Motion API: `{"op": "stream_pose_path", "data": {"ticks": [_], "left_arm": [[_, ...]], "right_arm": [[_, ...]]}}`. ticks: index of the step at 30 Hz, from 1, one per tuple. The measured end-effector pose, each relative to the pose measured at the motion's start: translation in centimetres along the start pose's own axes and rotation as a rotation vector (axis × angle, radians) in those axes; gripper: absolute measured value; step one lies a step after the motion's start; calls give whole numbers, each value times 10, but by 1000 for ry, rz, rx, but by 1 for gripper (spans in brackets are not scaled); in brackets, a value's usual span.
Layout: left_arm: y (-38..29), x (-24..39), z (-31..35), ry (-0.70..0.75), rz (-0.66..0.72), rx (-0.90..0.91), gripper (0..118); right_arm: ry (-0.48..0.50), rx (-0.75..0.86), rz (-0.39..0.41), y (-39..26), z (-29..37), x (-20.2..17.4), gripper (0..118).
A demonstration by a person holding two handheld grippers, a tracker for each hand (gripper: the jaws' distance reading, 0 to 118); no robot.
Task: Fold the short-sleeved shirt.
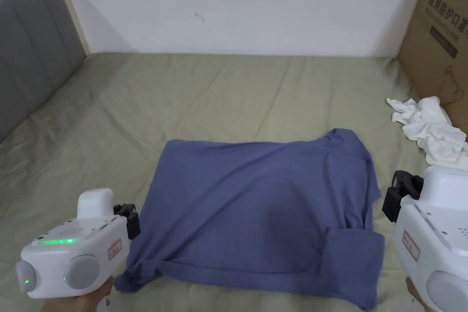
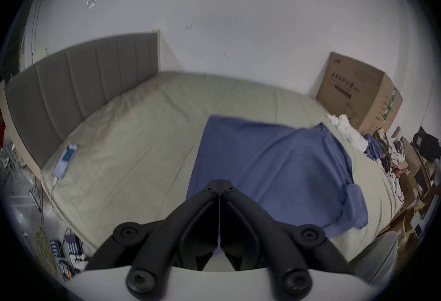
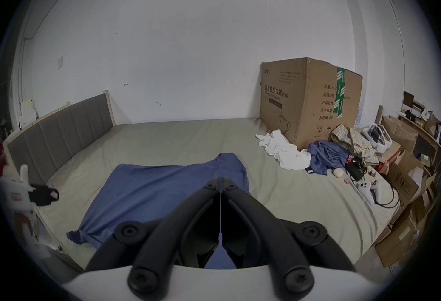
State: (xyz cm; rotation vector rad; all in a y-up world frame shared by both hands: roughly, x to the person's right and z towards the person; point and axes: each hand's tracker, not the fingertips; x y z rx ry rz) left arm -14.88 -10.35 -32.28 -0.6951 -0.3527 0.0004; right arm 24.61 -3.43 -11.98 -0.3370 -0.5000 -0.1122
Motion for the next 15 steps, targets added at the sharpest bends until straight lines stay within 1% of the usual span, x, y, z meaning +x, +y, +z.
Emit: {"op": "stream_pose_path", "data": {"ticks": [2,3,4,5,6,7,8,9,12,15], "left_arm": [[-12,-11,-13,-1,24,-73,4],[-17,-16,-19,2,36,-126,14],[-22,-20,-24,-1,48,-155,14],[-29,-24,-29,-3,57,-178,19],[-34,-27,-34,3,60,-214,34],[-39,-28,-39,20,69,-253,64],[-44,-28,-44,37,68,-297,86],[-50,-28,-45,43,59,-290,89],[-60,-27,-54,72,25,-337,95],[-67,-24,-64,90,-12,-341,94]], "right_arm": [[2,-10,4,-3,-1,-1,3],[4,-15,6,-5,-1,-1,3],[4,-20,9,-6,-1,-1,3],[5,-25,11,-7,-2,-1,3],[6,-31,11,-9,-3,-1,3],[7,-37,10,-11,-4,0,3],[8,-43,8,-12,-5,0,3],[9,-52,7,-14,-5,1,3],[11,-73,4,-19,-8,3,3],[11,-96,7,-23,-9,6,3]]}}
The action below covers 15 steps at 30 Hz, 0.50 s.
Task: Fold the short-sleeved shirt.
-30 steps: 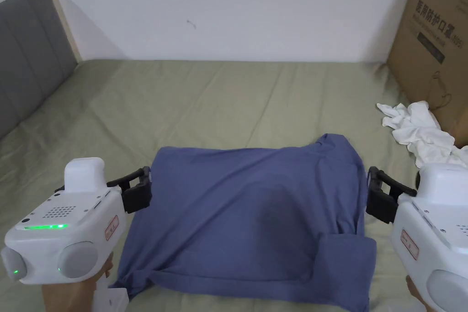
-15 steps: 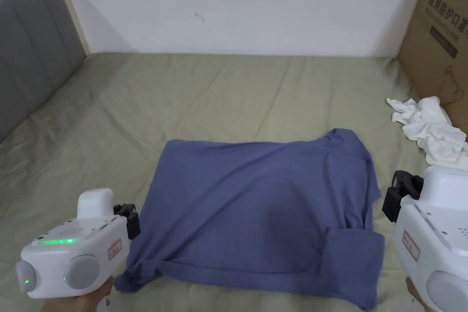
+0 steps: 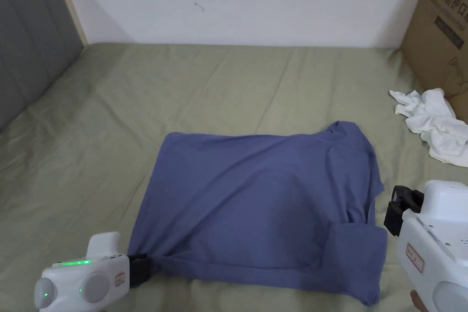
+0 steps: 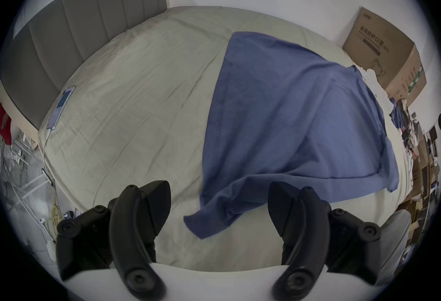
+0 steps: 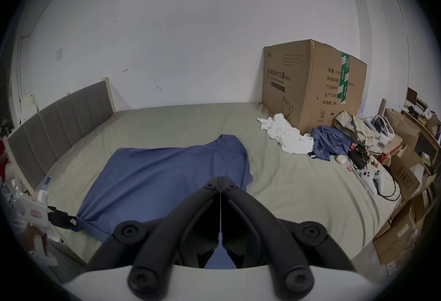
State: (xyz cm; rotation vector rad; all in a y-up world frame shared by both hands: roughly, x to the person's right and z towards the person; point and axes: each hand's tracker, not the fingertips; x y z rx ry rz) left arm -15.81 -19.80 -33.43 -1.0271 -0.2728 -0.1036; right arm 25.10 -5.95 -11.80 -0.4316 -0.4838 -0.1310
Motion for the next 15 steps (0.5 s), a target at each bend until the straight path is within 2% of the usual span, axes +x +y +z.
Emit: {"op": "stream_pose_path", "data": {"ticks": [1,2,3,4,5,6,8,10,11,12,13,15], "left_arm": [[1,2,-3,4,-11,-3,93],[-1,4,-5,3,-18,-2,86],[-1,6,-7,-6,-36,-1,61],[-1,9,-12,-16,-52,-12,28],[0,10,-17,-34,-60,-44,8],[-2,11,-22,-56,-69,-89,8],[-4,16,-19,-24,-98,-57,7],[-4,16,-9,-23,-103,-16,7],[-2,15,-4,-29,-96,5,7],[0,15,1,-35,-90,30,7],[2,14,4,-35,-87,47,7],[7,13,12,-46,-76,58,7]], "right_arm": [[-2,-8,1,-2,0,1,3],[-4,-17,1,-4,-1,2,3],[-8,-29,0,-7,-2,4,3],[-9,-44,-4,-10,-3,6,3],[-10,-59,-11,-14,-5,8,3],[-9,-81,-23,-18,-7,11,3],[-3,-139,-37,-29,-12,16,8],[-21,-214,-45,-46,-20,22,36],[-8,-271,-52,-55,-27,26,54],[13,-328,-68,-66,-34,30,84],[15,-383,-83,-79,-41,33,96],[28,-447,-110,-101,-52,37,97]]}}
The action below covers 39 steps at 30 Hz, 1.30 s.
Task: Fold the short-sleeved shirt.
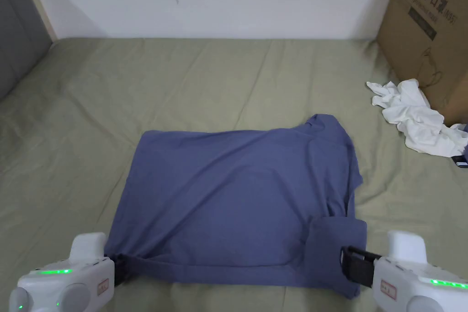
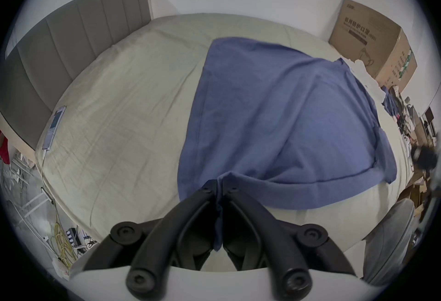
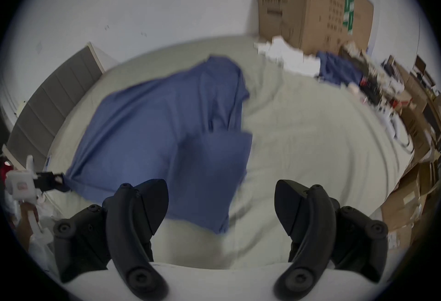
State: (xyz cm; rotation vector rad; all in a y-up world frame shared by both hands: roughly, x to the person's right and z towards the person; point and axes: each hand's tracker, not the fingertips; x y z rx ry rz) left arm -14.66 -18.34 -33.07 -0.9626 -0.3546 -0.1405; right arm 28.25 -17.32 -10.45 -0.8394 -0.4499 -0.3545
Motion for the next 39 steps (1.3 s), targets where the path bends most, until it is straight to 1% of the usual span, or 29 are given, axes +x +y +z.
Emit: {"op": "stream_pose_path", "data": {"ticks": [2,3,5,6,7,8,9,10,11,14,17,19,24,28,32,35,39], "left_arm": [[4,-1,4,-2,9,15,7],[6,-1,5,-4,13,20,7],[8,-2,5,-12,21,26,7],[9,-3,5,-16,27,25,7],[9,-3,3,-17,30,24,7],[10,-4,2,-17,32,23,7],[10,-4,1,-16,32,19,7],[10,-4,1,-15,35,18,7],[10,-4,1,-16,37,19,7],[16,-6,1,-16,43,31,7],[30,-6,1,-19,29,53,7],[44,-5,2,-12,12,79,7],[85,-6,-6,-8,-12,123,7],[120,-6,-33,-2,-44,125,7],[142,-3,-79,11,-94,65,7],[150,-1,-112,0,-81,4,7],[145,7,-141,26,-113,-47,7]], "right_arm": [[-3,-60,-11,-12,-16,4,97],[3,-80,-8,-16,-22,5,94],[14,-76,-15,-22,-31,7,93],[24,-87,-19,-23,-35,7,90],[30,-91,-21,-23,-37,8,82],[33,-90,-22,-22,-38,8,67],[60,-89,-20,-22,-40,8,39],[105,-85,-29,-21,-39,7,18],[82,-74,-25,-20,-37,5,12],[92,-18,4,-8,-25,-2,9],[99,60,1,16,-12,-9,9],[97,126,14,36,-5,-15,9],[89,200,39,86,-10,-28,9],[55,176,64,117,-45,-34,9],[7,74,72,132,-94,-33,9],[-20,11,52,134,-128,-30,9],[-54,-95,16,128,-160,-26,9]]}}
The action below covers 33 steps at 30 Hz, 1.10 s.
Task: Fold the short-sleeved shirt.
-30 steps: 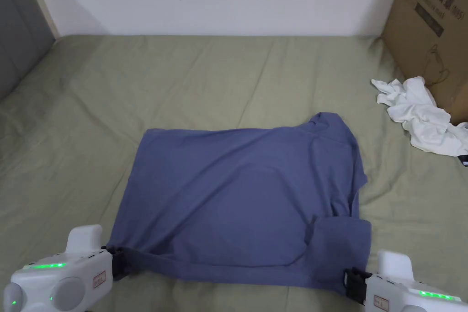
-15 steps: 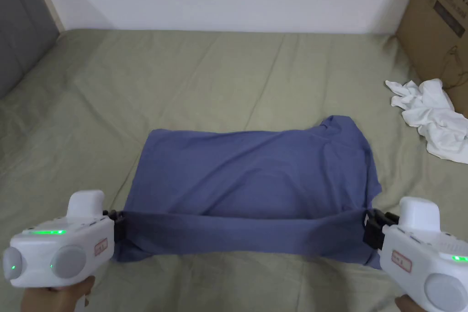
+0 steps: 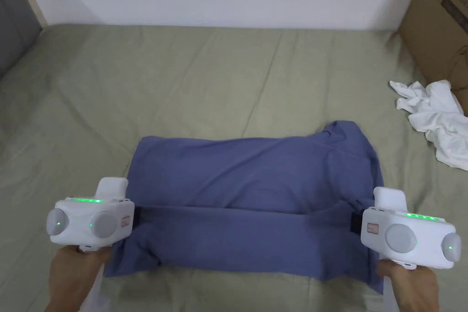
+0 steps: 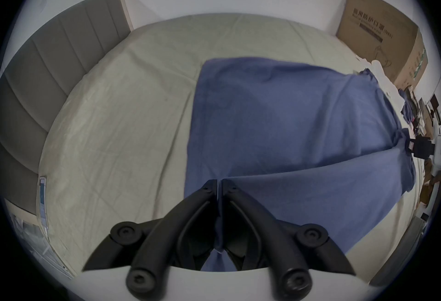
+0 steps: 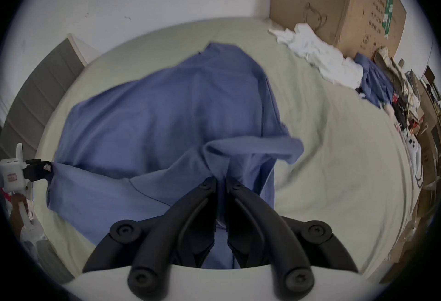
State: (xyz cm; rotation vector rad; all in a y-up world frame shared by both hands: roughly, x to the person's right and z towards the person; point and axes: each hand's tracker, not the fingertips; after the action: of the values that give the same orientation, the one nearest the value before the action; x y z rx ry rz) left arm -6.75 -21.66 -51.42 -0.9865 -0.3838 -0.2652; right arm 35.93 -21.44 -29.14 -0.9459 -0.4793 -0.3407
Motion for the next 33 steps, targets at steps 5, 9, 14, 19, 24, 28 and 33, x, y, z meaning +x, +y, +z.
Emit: {"op": "stream_pose_path", "data": {"ticks": [5,9,14,19,24,28,33], "left_arm": [[-8,7,-6,17,-29,-27,8],[-4,11,19,-5,-47,-7,80],[0,7,81,-105,72,129,81],[-13,4,156,-165,149,367,104],[-35,13,206,-75,114,486,113],[-61,26,227,16,42,573,113],[-85,38,236,1,-20,574,66]], "right_arm": [[3,-16,-24,-7,-4,2,11],[8,50,-15,-3,28,2,67],[56,193,-4,2,95,3,93],[57,407,50,-7,181,-2,102],[13,564,102,-32,241,-10,102],[-12,618,129,-56,264,-13,101],[-4,655,115,-72,263,-3,29]]}}
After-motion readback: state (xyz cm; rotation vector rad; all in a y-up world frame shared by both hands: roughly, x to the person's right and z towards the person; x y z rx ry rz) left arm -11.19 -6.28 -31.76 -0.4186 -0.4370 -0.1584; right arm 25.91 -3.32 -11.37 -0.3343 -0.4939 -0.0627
